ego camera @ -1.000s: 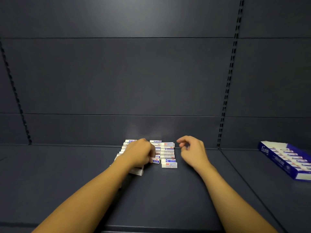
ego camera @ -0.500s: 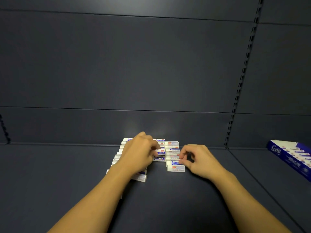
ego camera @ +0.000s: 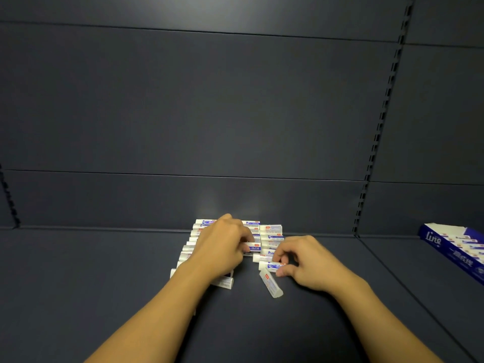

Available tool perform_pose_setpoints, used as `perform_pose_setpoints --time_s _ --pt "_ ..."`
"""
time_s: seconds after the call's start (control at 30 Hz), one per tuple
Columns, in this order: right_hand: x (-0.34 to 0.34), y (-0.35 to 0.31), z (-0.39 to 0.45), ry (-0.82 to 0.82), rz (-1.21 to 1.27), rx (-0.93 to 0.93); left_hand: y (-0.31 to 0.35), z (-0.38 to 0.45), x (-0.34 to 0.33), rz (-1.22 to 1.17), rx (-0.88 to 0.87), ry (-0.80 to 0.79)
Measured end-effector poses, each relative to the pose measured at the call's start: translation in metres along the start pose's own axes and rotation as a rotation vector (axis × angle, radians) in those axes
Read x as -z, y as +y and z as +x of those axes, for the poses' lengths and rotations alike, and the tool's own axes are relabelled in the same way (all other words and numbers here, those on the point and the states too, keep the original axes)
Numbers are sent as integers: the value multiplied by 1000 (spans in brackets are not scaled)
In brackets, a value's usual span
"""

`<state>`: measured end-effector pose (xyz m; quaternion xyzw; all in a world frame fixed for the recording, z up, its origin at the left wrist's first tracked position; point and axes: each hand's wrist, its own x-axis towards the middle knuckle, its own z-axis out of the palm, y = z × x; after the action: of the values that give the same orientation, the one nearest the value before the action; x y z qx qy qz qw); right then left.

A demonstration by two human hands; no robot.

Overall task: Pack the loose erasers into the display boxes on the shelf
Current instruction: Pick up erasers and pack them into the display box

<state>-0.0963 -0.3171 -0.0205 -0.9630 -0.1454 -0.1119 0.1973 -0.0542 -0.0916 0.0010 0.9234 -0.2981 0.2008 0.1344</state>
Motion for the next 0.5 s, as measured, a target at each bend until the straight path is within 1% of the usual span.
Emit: perform_pose_setpoints --time_s 0.23,0.37,0.5 --pt "6 2 -10 49 -48 -23 -4 -1 -1 -24 22 -18" --pt "5 1 -15 34 -47 -55 -5 -2 2 -19 40 -29" --pt "10 -7 -20 -1 -85 -68 1 -6 9 6 67 36"
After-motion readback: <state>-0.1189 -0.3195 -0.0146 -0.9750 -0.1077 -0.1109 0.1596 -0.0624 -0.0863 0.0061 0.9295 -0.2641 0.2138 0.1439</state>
